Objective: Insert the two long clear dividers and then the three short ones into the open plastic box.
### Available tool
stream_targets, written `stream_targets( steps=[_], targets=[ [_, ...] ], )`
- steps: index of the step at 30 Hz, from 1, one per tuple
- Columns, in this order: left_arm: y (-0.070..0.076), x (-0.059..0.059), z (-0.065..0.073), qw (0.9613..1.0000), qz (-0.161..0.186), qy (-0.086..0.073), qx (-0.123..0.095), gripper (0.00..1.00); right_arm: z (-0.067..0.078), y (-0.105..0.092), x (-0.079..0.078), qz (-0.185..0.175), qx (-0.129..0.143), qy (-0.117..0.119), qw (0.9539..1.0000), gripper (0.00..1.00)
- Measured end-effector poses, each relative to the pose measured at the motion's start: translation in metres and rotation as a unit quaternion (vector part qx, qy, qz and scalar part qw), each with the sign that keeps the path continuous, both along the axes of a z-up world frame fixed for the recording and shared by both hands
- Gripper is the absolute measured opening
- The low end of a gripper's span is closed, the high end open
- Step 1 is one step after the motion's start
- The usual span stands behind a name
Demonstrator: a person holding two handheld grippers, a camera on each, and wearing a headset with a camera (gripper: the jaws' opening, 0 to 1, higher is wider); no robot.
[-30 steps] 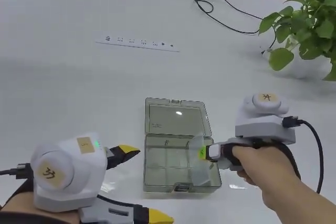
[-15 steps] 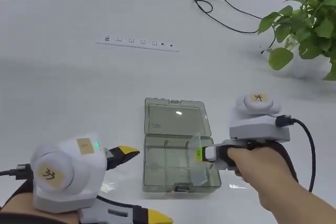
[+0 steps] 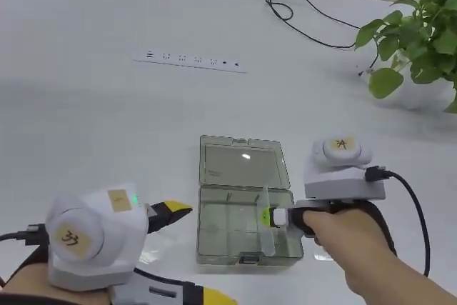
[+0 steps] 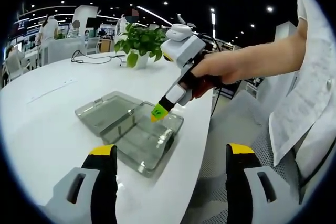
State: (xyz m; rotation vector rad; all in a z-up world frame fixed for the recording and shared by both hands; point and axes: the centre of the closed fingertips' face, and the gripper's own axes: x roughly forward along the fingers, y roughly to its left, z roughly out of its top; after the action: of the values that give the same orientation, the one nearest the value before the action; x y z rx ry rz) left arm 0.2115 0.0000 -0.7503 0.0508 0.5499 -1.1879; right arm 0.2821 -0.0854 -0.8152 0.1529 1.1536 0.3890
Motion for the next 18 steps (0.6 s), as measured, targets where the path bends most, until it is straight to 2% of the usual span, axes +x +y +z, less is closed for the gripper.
stream_targets(
  steps=[9,18],
  targets=[
    [0.0033,0.001,0.0013,1.0,0.007,-0.001,0.003,0.87,-0.0055,0.0009,0.0006,0.01,0.002,0.0,0.9999,0.09],
    [0.0037,0.0019,0.0033,0.9999,0.009,-0.003,0.004,0.86,-0.0047,0.0012,0.001,0.013,0.014,-0.005,0.9998,0.1]
  ],
)
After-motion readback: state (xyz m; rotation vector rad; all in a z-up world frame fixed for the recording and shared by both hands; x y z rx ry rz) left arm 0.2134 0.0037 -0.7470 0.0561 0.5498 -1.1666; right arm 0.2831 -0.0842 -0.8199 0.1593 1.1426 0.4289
